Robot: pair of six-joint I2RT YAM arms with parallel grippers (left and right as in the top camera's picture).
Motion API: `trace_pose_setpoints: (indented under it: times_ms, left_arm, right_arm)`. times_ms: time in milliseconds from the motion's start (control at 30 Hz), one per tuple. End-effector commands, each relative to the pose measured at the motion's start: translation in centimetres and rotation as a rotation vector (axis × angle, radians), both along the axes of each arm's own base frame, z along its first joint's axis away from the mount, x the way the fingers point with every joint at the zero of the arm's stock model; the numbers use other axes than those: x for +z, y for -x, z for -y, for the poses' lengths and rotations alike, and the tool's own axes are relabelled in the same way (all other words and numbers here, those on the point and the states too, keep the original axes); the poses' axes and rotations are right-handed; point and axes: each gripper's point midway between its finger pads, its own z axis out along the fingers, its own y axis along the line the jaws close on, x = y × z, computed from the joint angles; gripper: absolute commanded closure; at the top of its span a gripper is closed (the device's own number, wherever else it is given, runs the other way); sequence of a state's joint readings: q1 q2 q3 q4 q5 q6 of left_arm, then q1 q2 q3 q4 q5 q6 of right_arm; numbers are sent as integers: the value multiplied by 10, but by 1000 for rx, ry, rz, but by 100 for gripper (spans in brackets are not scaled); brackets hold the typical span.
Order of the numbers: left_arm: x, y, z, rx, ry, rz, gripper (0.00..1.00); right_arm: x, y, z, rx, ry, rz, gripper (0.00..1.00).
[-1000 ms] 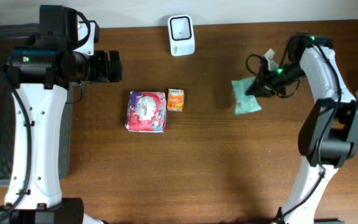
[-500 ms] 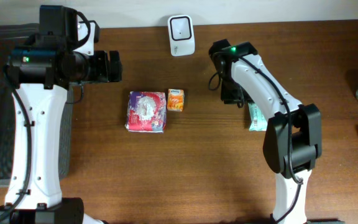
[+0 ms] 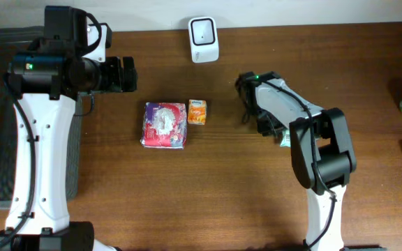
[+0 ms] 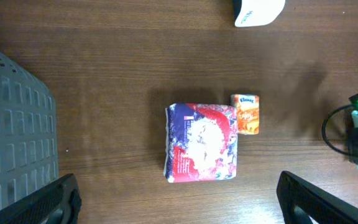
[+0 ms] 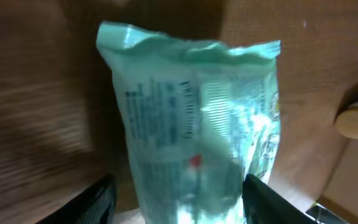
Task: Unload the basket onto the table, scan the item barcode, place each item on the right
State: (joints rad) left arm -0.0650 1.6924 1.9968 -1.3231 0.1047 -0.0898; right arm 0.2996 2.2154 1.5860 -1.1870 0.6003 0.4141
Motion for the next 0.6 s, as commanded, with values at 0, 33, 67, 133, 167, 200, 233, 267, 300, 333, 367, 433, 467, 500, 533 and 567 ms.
trace_pose_setpoints:
  times_ms: [0, 33, 67, 133, 167, 200, 233, 267, 300, 333, 367, 433, 467, 500, 533, 567]
  left_arm:
    - [7, 3, 1, -11, 5, 19, 1]
    - [7, 3, 1, -11, 5, 19, 1]
    - [7, 3, 1, -11, 5, 19, 1]
    - [7, 3, 1, -11, 5, 19, 1]
    - [7, 3, 1, -11, 5, 19, 1]
    - [7, 3, 0, -10, 5, 19, 1]
    - [7, 3, 1, -10, 5, 19, 1]
    - [7, 3, 1, -11, 5, 19, 1]
    - [7, 3, 1, -11, 5, 19, 1]
    - [7, 3, 0, -10, 5, 19, 1]
    - [7, 3, 1, -11, 5, 19, 1]
    - [7, 3, 0, -10, 5, 19, 1]
    - [7, 3, 1, -11, 5, 19, 1]
    - [7, 3, 1, -11, 5, 19, 1]
    - [7, 3, 1, -11, 5, 19, 1]
    - [7, 3, 1, -11, 5, 19, 1]
  right_arm:
    - [-9, 2, 21, -31, 40, 8, 41]
    - [-10, 1, 26, -50, 34, 15, 52]
    - [-10, 1, 30, -62, 31, 18, 67]
    - [-17, 2, 30, -108, -43, 13, 92]
    - [-22, 1, 22, -149, -139, 9, 96]
    - [-23, -3, 13, -178, -229, 8, 96]
    - [-21, -6, 6, -185, -296, 4, 96]
    - [-14, -13, -6, -179, -393, 1, 96]
    - [4, -25, -27, -146, -535, -6, 96]
    - [18, -32, -40, -122, -613, -5, 96]
    - [36, -39, -58, -82, -715, -7, 96]
    - [76, -50, -103, 40, -986, -7, 96]
    - [86, -51, -120, 75, -1094, -8, 96]
    - [94, -51, -136, 105, -1197, -12, 96]
    - [100, -49, -151, 140, -1305, -26, 96]
    - [104, -46, -165, 156, -1415, -40, 96]
